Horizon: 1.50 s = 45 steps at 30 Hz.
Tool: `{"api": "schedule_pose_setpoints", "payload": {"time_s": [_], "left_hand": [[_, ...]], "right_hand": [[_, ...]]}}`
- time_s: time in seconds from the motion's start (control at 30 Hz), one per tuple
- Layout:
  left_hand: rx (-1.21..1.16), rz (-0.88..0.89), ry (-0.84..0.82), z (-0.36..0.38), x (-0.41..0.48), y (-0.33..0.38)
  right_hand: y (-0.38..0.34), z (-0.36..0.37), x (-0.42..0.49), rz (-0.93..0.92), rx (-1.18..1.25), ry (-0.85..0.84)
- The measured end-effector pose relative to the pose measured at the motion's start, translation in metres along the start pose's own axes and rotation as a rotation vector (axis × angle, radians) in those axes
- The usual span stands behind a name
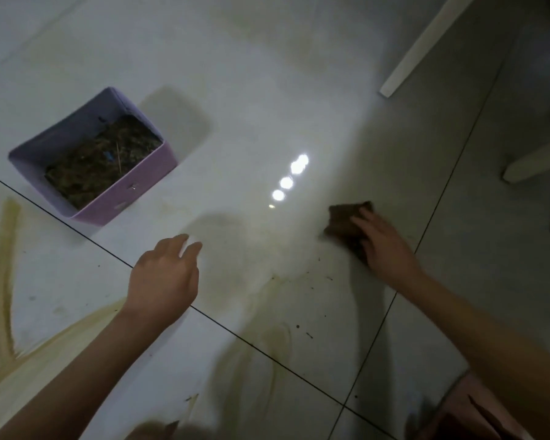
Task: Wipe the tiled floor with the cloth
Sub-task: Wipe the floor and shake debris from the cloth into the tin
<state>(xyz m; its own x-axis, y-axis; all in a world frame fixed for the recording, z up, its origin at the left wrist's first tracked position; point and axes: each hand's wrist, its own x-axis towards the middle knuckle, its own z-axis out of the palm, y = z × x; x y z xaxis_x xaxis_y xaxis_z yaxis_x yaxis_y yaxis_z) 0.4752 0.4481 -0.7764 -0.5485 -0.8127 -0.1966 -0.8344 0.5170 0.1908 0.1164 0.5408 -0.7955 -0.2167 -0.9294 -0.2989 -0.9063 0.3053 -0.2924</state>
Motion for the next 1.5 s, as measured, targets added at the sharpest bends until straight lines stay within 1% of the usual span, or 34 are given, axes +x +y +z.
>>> {"api": "schedule_pose_setpoints", "payload": {"time_s": [0.1,0.17,0.2,0.27,0.33,0.37,0.43,0.47,0.5,0.57,0.6,0.63,0.7,0.8,0.9,1.0,1.1,1.2,1.27,1.3,1.37,1.4,1.43,1.5], "left_hand": [[-0.012,0.049,0.03,0.011,-0.007,0.006],[-0.021,0.078,0.021,0.019,-0.013,0.007],[-0.022,0.086,0.008,0.022,-0.015,0.007],[-0.026,0.092,0.001,0.026,-0.017,0.006],[-0.028,0.104,0.012,0.026,-0.016,0.003],[-0.028,0.109,0.011,0.026,-0.016,0.002],[-0.031,0.111,0.01,0.027,-0.013,0.0],[-0.034,0.107,0.01,0.028,-0.013,0.0],[-0.04,0.1,0.006,0.028,-0.012,0.0],[-0.044,0.091,0.001,0.029,-0.013,0.0],[-0.039,0.09,-0.002,0.029,-0.013,0.0],[-0.041,0.087,-0.01,0.029,-0.013,0.0],[-0.058,0.069,-0.035,0.027,-0.012,0.0],[-0.066,0.054,-0.065,0.025,-0.012,0.002],[-0.078,0.048,-0.069,0.023,-0.013,0.003],[-0.093,0.027,-0.083,0.022,-0.014,0.005],[-0.142,-0.003,-0.08,0.018,-0.016,0.006],[-0.203,-0.027,-0.063,0.015,-0.021,0.003],[-0.255,-0.052,-0.052,0.013,-0.023,-0.001],[-0.286,-0.075,-0.046,0.011,-0.023,-0.004],[-0.336,-0.133,-0.041,0.008,-0.024,-0.008],[-0.352,-0.153,-0.038,0.007,-0.025,-0.01],[-0.363,-0.164,-0.031,0.006,-0.026,-0.013],[-0.387,-0.177,-0.02,0.003,-0.028,-0.016]], "right_hand": [[0.004,0.009,-0.02,0.226,0.011,0.058],[-0.03,0.032,-0.057,0.293,-0.005,0.082],[-0.054,0.044,-0.08,0.276,-0.025,0.078],[-0.097,0.068,-0.121,0.188,0.008,-0.014],[-0.12,0.073,-0.141,0.099,-0.004,-0.096],[-0.118,0.068,-0.139,0.047,-0.002,-0.115],[-0.093,0.054,-0.126,0.005,0.015,-0.117],[-0.078,0.046,-0.117,0.034,0.013,-0.11],[-0.062,0.037,-0.108,0.105,0.015,-0.075],[-0.036,0.028,-0.096,0.316,-0.013,0.008],[-0.031,0.029,-0.097,0.409,-0.037,0.01],[-0.031,0.033,-0.104,0.459,-0.063,-0.012],[-0.044,0.045,-0.127,0.495,-0.082,-0.054],[-0.08,0.065,-0.162,0.627,-0.039,-0.055],[-0.125,0.078,-0.167,0.698,0.008,-0.112],[-0.161,0.085,-0.146,0.668,0.059,-0.129],[-0.191,0.085,-0.116,0.506,0.142,-0.061],[-0.201,0.076,-0.094,0.382,0.284,-0.061],[-0.186,0.058,-0.087,0.355,0.42,-0.035],[-0.171,0.048,-0.085,0.364,0.435,0.03],[-0.129,0.03,-0.078,0.432,0.342,0.127],[-0.111,0.021,-0.074,0.483,0.289,0.119],[-0.096,0.015,-0.071,0.519,0.255,0.075],[-0.08,0.014,-0.064,0.503,0.174,-0.047]]}}
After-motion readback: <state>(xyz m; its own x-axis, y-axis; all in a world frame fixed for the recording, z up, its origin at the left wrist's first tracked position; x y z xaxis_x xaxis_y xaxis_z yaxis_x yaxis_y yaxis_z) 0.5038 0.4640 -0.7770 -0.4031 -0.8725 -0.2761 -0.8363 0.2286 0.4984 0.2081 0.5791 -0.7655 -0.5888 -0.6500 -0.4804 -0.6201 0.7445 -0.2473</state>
